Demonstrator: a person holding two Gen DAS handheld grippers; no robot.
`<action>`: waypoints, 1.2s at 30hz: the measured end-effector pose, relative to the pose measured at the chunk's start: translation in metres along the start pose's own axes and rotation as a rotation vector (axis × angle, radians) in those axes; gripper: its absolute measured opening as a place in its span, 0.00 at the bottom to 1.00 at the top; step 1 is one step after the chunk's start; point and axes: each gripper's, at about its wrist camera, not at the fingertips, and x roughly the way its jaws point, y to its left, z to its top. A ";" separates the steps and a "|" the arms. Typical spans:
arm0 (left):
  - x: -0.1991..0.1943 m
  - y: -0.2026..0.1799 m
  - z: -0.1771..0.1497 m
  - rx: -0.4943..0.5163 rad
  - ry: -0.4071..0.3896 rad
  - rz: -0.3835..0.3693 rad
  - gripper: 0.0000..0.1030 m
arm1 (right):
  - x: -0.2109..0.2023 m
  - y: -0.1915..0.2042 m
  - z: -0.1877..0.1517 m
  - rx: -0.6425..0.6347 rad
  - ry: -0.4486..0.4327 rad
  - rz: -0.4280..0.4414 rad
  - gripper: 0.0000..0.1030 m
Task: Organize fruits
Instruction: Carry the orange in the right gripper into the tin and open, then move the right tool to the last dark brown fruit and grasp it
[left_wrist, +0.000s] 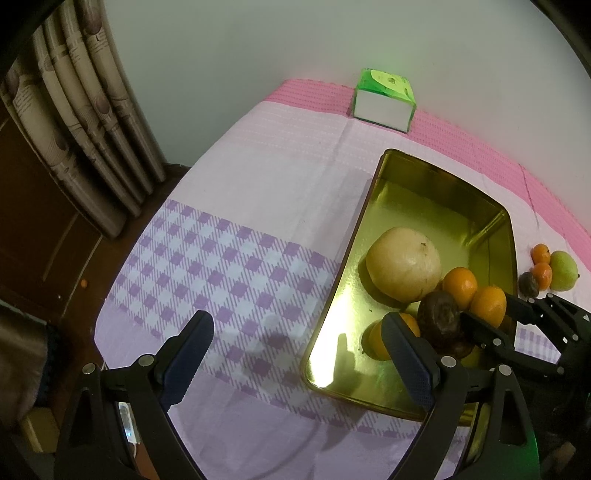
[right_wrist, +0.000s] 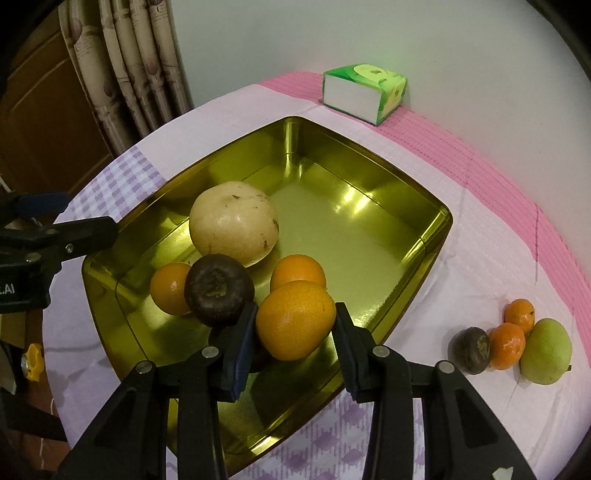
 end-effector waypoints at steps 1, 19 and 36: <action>0.000 0.000 0.000 0.000 0.000 -0.001 0.89 | 0.000 0.000 0.000 0.001 -0.001 0.000 0.37; -0.001 -0.004 -0.003 0.022 -0.012 0.000 0.89 | -0.021 -0.008 -0.001 0.048 -0.067 0.007 0.53; 0.001 -0.007 -0.004 0.036 -0.008 0.003 0.89 | -0.038 -0.120 -0.048 0.334 -0.068 -0.153 0.56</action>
